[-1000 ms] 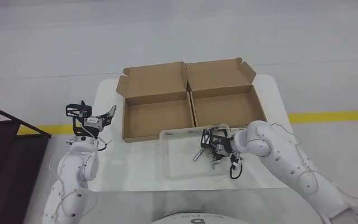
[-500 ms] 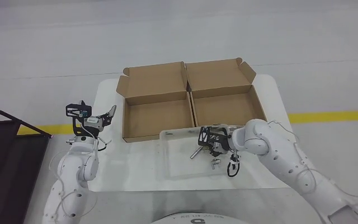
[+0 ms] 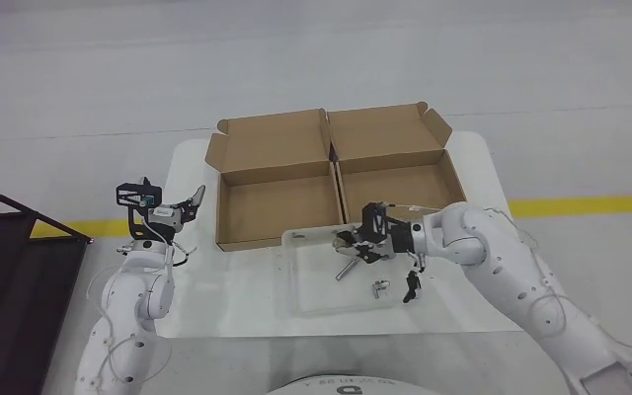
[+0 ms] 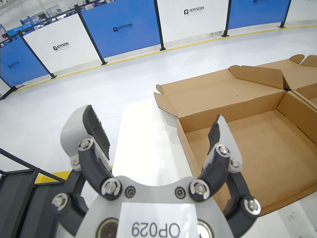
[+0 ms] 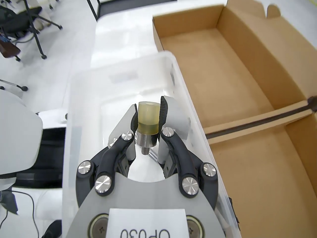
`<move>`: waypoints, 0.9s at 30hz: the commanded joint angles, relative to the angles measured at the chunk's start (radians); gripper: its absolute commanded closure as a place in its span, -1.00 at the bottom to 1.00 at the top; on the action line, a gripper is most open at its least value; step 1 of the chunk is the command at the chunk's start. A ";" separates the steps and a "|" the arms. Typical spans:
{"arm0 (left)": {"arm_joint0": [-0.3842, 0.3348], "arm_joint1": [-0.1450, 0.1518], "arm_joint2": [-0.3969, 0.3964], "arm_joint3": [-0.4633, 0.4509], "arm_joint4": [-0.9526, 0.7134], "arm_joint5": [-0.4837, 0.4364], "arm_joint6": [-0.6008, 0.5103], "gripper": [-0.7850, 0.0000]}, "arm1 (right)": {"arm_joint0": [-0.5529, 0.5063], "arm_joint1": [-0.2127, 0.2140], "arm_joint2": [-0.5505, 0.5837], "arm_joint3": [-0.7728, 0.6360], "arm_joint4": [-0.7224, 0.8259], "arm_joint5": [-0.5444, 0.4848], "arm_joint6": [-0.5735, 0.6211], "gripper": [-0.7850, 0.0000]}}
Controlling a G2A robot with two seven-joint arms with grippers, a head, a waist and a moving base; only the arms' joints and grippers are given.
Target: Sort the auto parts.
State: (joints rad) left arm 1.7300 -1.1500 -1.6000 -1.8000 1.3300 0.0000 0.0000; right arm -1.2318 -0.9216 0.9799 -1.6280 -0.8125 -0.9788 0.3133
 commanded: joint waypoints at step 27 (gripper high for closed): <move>0.000 0.000 0.000 0.000 0.000 0.000 0.000 -1.00 | -0.105 0.044 0.054 -0.034 -0.087 -0.033 -0.429 1.00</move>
State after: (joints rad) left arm 1.7300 -1.1500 -1.6000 -1.8000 1.3300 0.0000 0.0000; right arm -1.3364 -0.8772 1.0342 -1.6615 -0.8991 -1.0123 -0.1149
